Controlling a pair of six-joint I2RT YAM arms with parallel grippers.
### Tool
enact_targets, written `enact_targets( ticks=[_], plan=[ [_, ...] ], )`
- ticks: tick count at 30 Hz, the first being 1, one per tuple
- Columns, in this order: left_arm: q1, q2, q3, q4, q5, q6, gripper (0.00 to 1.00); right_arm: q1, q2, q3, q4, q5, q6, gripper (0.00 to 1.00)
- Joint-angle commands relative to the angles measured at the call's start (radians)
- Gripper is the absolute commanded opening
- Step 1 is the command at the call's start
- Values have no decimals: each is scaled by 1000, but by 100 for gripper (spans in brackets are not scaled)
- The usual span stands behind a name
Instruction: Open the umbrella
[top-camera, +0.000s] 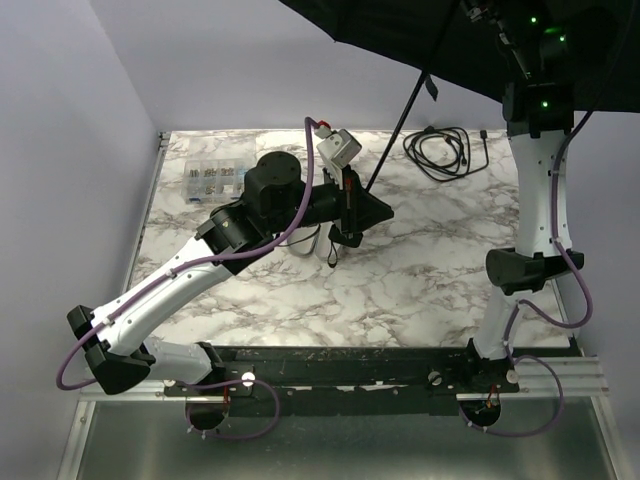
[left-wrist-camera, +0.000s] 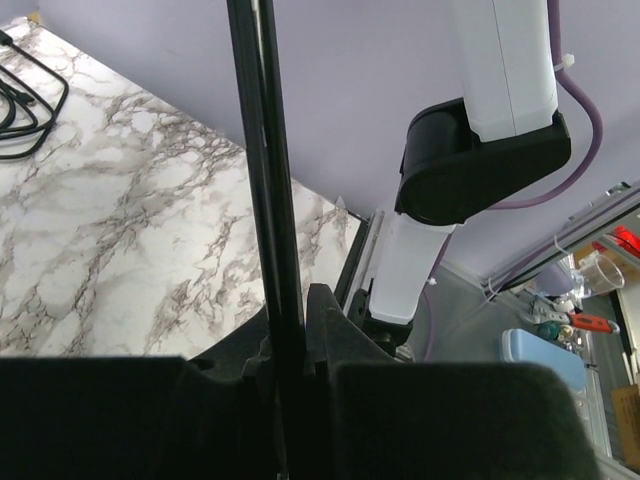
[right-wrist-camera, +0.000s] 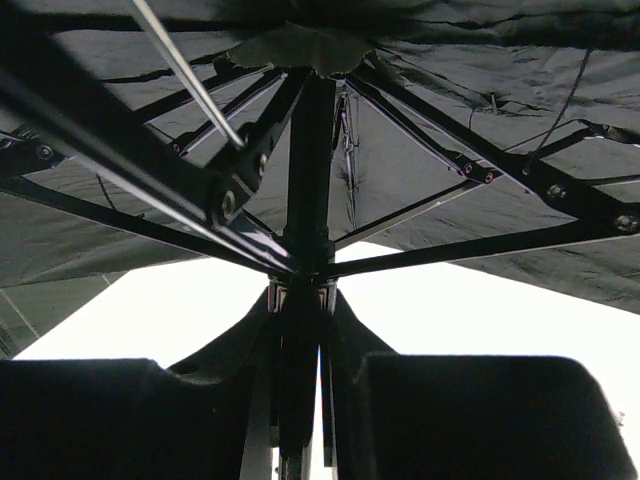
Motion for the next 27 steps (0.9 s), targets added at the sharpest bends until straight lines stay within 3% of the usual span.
enact_targets(
  ticks=[1,6,9,12,14,22,27],
  plan=[
    [-104,-104,-105,-827,355,43,0,-269,7,-54,210,921,-87,1],
    [-104,-61,-23,-793,283,18,4,-236,-124,-230,254,742,-123,1],
    [-104,-33,31,-781,225,-1,17,-223,-209,-360,294,650,-151,1],
    [-103,-10,77,-761,194,-26,35,-221,-276,-460,318,572,-185,1],
    [-101,6,114,-754,182,-43,53,-220,-324,-521,328,534,-200,1],
    [-101,58,261,-767,160,-70,98,-218,-467,-724,337,413,-242,1],
    [-99,91,369,-765,147,-101,99,-196,-523,-799,339,349,-359,1]
  ],
)
